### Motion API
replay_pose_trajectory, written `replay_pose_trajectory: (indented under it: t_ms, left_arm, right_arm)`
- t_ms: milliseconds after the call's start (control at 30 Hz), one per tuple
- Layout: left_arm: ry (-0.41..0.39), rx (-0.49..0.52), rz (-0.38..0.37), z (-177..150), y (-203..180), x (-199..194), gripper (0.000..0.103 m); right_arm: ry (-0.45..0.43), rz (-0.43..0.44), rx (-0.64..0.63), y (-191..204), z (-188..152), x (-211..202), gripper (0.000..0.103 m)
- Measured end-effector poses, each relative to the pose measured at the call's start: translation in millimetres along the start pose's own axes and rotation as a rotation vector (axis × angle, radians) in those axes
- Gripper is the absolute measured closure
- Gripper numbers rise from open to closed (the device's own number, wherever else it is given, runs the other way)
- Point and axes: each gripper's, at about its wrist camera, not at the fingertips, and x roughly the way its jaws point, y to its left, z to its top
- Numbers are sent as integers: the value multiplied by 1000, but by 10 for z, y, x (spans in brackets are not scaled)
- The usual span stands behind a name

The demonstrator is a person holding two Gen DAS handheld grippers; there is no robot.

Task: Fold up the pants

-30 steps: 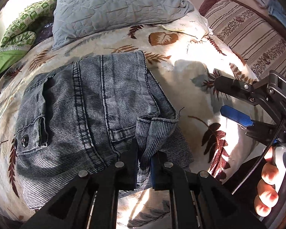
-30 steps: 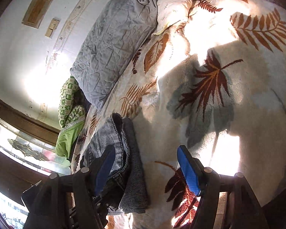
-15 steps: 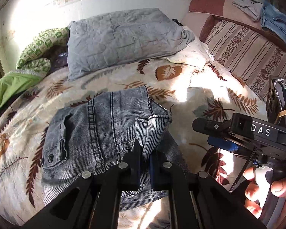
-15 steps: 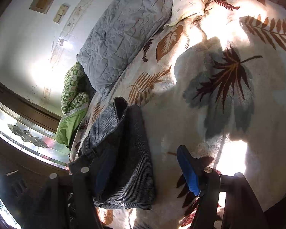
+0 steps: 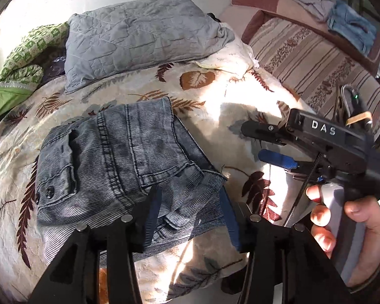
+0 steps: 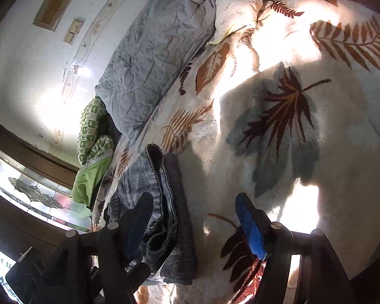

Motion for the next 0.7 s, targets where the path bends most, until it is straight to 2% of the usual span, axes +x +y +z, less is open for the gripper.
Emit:
replay_pose_trajectory:
  t_ms: [67, 100, 200, 267, 333, 400, 467, 500, 567, 633, 700]
  left_arm:
    - [-57, -83, -30, -14, 258, -286, 42]
    - [-90, -128, -12, -27, 409, -418, 39]
    - [-152, -266, 105, -91, 900, -650, 37]
    - [-126, -351, 141, -131, 1191, -621, 37]
    - [-100, -404, 144, -190, 1364, -547, 38]
    - [-87, -415, 145, -238, 1423, -478, 38]
    - [-48, -403, 143, -276, 1426, -345, 37]
    - [-11, -392, 145, -306, 1437, -270, 37]
    - [21, -387, 150, -376, 1432, -170, 37]
    - [0, -414, 134, -408, 1467, -190, 37]
    - [-4, -422, 129, -408, 1494, -191, 37]
  right_arm:
    - [-16, 22, -20, 53, 10, -58, 32]
    - [-18, 38, -27, 99, 8, -84, 32]
    - [37, 158, -41, 308, -43, -78, 32]
    - [102, 239, -83, 509, -138, -15, 32]
    - [170, 295, -81, 607, -260, 89, 32]
    - [228, 292, -43, 549, -378, 224, 32]
    - [278, 183, 16, 343, -489, 384, 32]
    - [303, 163, 60, 226, -519, 451, 37]
    - [295, 198, 127, 131, -494, 432, 38]
    - [285, 169, 83, 231, -457, 364, 38]
    - [270, 184, 60, 324, -430, 310, 37]
